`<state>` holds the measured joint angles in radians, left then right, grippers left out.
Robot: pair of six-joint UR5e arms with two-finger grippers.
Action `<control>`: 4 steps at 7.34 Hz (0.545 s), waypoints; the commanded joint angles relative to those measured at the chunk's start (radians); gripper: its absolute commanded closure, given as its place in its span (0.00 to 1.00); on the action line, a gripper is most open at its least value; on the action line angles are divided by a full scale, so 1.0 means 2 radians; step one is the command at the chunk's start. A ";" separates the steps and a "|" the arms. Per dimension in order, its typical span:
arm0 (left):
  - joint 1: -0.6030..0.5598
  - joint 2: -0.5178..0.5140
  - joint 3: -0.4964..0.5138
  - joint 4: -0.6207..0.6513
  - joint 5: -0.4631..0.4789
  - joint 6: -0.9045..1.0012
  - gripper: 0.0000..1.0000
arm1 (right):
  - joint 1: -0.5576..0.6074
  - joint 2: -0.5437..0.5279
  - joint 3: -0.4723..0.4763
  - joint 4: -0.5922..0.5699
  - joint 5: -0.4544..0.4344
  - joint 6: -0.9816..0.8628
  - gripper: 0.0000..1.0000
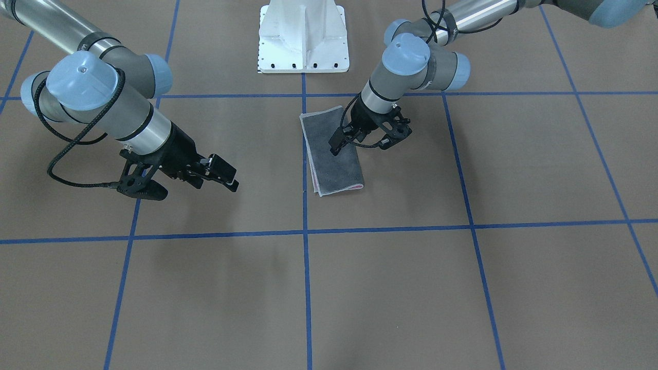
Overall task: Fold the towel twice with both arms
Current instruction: 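Release the strip and withdraw the right arm while the left gripper moves to the strip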
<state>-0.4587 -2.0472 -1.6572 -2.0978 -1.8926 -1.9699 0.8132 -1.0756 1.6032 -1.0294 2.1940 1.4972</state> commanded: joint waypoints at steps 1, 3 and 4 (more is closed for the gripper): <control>0.031 0.016 -0.036 0.027 0.022 -0.002 0.00 | 0.000 -0.001 0.001 0.000 0.001 0.000 0.00; 0.072 0.017 -0.091 0.087 0.045 -0.008 0.00 | 0.001 -0.001 0.003 0.001 0.001 0.002 0.00; 0.096 0.017 -0.101 0.103 0.068 -0.013 0.00 | 0.001 -0.002 0.004 0.001 0.001 0.004 0.00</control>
<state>-0.3247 -2.0141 -1.8166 -1.9476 -1.8048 -1.9862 0.8139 -1.0783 1.6083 -1.0280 2.1951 1.5012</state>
